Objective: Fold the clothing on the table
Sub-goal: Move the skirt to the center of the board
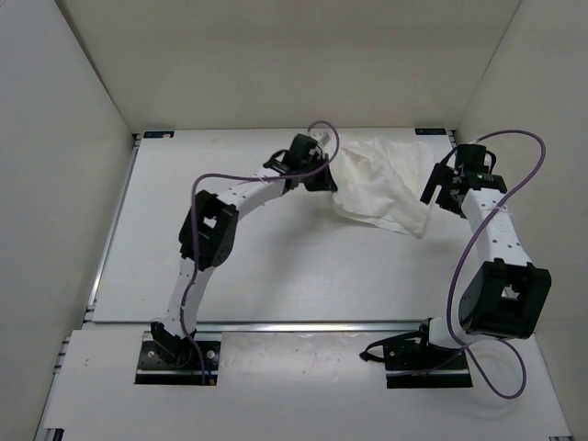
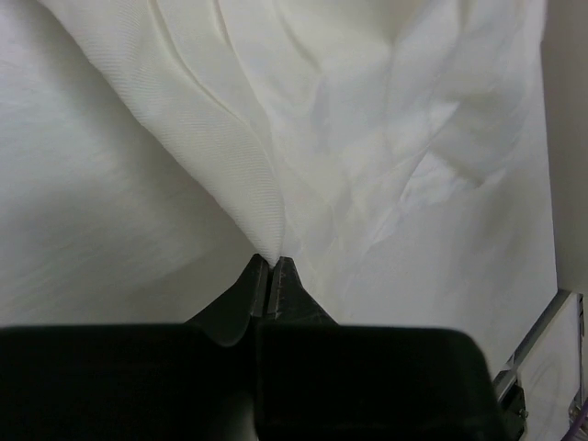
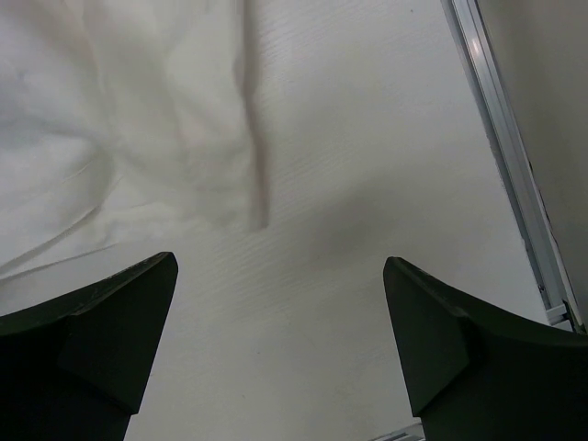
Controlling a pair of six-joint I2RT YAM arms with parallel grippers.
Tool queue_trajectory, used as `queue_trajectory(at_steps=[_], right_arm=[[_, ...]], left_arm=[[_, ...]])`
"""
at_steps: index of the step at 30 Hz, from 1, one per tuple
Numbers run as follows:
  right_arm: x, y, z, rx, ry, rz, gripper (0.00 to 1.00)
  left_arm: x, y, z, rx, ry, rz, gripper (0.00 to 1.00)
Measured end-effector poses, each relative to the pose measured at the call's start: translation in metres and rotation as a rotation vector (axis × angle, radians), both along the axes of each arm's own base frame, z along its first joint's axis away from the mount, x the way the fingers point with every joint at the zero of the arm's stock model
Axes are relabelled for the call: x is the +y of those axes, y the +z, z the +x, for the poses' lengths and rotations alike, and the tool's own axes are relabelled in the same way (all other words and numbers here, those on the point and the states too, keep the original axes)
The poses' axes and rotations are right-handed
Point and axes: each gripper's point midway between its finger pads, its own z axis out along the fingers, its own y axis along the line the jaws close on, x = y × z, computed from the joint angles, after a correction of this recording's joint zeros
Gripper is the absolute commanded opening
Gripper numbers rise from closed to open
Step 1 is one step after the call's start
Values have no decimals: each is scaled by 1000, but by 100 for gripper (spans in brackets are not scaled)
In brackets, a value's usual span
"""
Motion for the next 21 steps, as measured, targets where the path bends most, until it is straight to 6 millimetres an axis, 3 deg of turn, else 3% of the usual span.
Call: queue_trajectory(at_steps=[2,4,7,9,13,15,17,19,21], right_arm=[[1,2,2,-13,4,3,92],[3,4,4,-21,11,4,93],[7,9,9,-38,26,3,93],[15,16,15,-61,50,1,93],[34,34,30,-139,108,14,93],[39,39,33,-164,122,27,93],[41,44,35,-188,129,38,93],[43,47,36,-202,136,44,93],[43,48,37,-208,139,45,93]], left_arm=[[23,35,15,-66,23,2,0],[51,87,30,-177,53,15,0],[93,186,37,-405,93,56,0],[106,239,19,-525,89,80,0],[114,331,-48,-727,47,77,0],[121,359,-67,-787,43,58,0],[137,377,-70,-828,83,57,0],[150,374,-60,-829,126,81,0],[152,353,-50,-797,137,112,0]])
